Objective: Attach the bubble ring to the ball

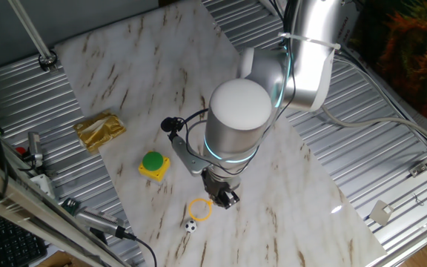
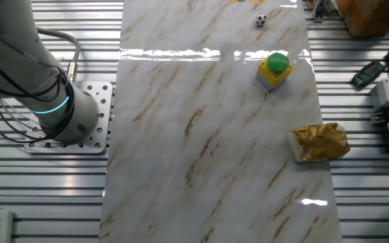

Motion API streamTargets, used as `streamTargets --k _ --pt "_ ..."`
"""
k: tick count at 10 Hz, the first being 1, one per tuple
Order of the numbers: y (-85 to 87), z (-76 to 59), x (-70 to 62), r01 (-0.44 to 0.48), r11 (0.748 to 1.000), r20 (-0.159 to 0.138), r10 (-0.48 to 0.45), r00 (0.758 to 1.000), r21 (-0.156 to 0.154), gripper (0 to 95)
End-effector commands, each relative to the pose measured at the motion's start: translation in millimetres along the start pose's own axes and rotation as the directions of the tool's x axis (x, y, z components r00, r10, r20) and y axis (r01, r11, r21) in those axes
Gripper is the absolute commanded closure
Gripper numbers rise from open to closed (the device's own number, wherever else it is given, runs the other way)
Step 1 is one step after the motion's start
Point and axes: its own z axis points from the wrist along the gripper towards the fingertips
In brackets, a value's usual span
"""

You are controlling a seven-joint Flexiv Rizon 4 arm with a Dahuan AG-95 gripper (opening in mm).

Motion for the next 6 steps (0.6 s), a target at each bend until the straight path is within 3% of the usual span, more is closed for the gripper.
streamTargets --k 1,6 --pt "-0.3 3.9 1.0 0.001 1.000 0.003 -0.001 1.000 0.002 95.0" --pt "-0.2 4.2 0.9 0.004 1.000 0.005 -0.004 1.000 0.001 95.0"
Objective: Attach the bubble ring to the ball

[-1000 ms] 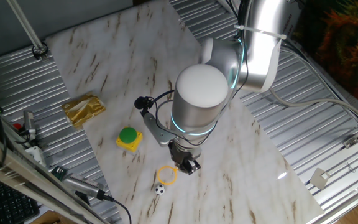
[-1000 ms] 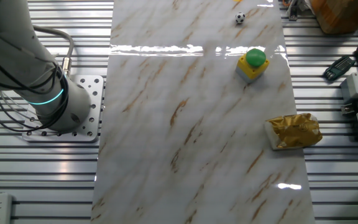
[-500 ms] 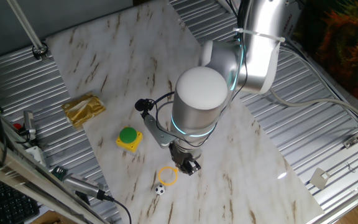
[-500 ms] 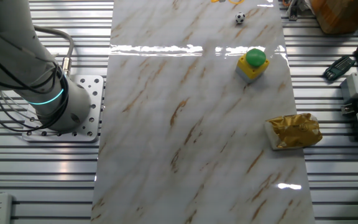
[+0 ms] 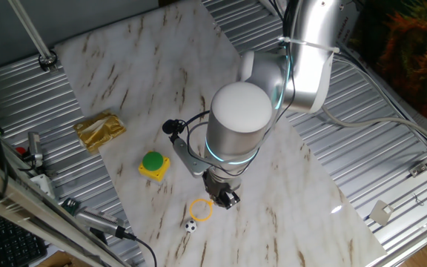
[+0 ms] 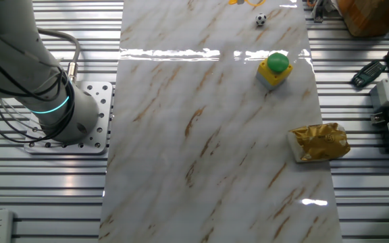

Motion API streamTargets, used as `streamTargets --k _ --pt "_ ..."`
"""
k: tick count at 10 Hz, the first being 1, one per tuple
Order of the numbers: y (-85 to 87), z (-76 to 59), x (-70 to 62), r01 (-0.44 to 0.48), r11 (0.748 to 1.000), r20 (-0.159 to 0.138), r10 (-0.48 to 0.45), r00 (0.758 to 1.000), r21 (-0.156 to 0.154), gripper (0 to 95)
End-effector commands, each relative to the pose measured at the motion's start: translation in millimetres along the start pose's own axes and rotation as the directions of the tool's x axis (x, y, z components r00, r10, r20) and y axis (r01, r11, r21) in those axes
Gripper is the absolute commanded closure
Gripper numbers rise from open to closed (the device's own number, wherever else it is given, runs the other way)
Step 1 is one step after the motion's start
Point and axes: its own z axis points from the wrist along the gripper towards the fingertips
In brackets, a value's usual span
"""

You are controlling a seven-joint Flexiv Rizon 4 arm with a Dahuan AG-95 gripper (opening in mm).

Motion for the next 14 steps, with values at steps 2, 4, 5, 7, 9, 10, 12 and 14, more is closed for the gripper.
streamTargets --k 2,4,5,7,9,10,12,14 --pt "0.0 0.4 -0.6 0.006 1.000 0.003 -0.006 1.000 0.000 95.0" --pt "0.0 0.4 -0.6 0.017 1.000 0.006 -0.016 1.000 -0.002 95.0" --pt "0.0 0.4 -0.6 0.024 1.000 0.006 -0.024 1.000 -0.003 95.0" --pt "0.0 0.4 -0.6 0.018 1.000 0.002 -0.018 1.000 0.005 95.0" --pt "0.0 0.4 -0.6 0.023 1.000 0.011 -0.023 1.000 0.001 95.0" --pt "0.0 0.4 -0.6 0.031 1.000 0.015 -0.031 0.999 0.004 95.0" --pt "0.0 0.4 -0.6 0.035 0.999 0.008 -0.035 0.999 0.006 95.0" --pt "0.0 0.4 -0.6 0.061 0.998 0.006 -0.061 0.998 0.001 95.0"
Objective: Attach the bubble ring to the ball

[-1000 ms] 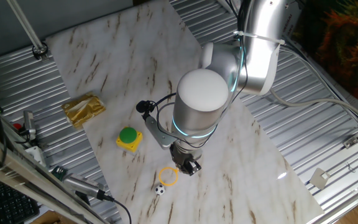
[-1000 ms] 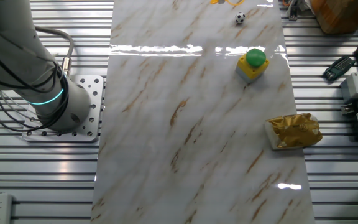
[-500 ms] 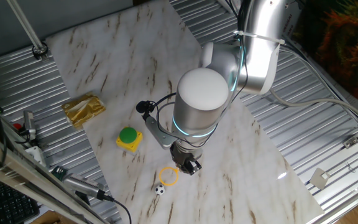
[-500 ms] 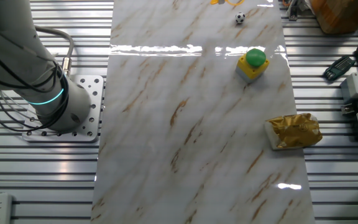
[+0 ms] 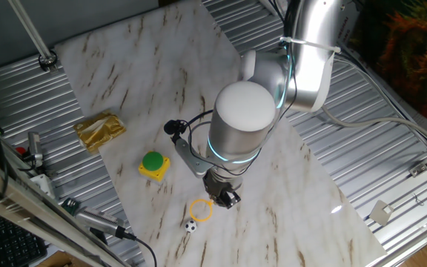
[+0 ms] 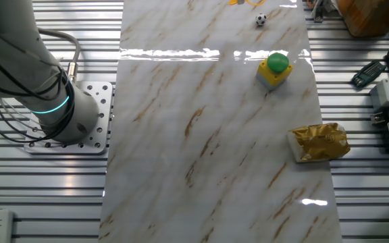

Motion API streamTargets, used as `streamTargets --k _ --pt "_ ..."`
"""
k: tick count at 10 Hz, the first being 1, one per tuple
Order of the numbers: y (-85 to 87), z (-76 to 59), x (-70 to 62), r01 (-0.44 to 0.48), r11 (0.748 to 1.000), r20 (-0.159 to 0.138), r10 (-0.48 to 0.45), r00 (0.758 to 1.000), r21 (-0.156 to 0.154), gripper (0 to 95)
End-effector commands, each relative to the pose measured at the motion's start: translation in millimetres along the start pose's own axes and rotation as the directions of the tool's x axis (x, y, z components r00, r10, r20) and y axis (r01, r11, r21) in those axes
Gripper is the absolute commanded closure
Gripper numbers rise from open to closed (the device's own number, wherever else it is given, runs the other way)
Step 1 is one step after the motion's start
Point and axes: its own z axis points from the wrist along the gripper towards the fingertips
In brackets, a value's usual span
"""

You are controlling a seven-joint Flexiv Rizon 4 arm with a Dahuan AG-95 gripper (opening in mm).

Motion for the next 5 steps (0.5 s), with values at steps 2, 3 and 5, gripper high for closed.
streamTargets --k 2,3,5 --pt "1.1 1.7 -0.9 0.023 1.000 -0.006 -0.023 1.000 -0.004 95.0" --pt "1.1 1.7 -0.9 0.024 1.000 -0.009 -0.024 1.000 -0.003 95.0" --pt "1.1 1.7 -0.9 0.016 1.000 -0.008 -0.017 1.000 -0.009 95.0"
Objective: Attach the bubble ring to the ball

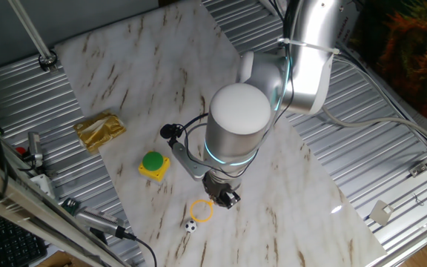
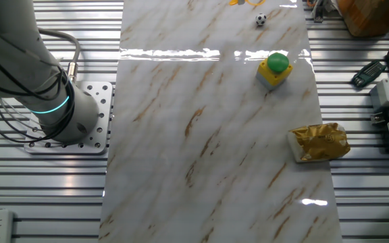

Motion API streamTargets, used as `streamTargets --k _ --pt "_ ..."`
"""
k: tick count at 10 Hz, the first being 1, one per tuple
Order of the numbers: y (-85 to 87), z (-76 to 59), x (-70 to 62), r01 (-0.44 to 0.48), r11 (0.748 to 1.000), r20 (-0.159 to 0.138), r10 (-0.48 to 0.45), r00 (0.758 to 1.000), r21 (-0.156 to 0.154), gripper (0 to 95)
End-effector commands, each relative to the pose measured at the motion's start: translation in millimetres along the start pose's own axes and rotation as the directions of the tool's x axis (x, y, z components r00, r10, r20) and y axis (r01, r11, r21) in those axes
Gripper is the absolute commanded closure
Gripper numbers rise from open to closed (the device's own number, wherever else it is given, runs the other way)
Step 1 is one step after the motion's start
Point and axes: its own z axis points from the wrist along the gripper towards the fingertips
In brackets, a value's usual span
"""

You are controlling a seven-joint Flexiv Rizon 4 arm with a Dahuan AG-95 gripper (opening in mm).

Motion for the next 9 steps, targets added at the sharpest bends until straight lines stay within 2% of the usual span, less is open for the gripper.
streamTargets --k 1,5,9 --pt "-0.3 1.3 -0.6 -0.007 1.000 0.002 0.007 1.000 -0.007 95.0" --pt "0.8 3.2 -2.2 -0.013 1.000 -0.003 0.013 1.000 -0.012 95.0" --pt "7.1 17.5 -12.3 -0.019 1.000 -0.012 0.019 1.000 -0.010 95.0"
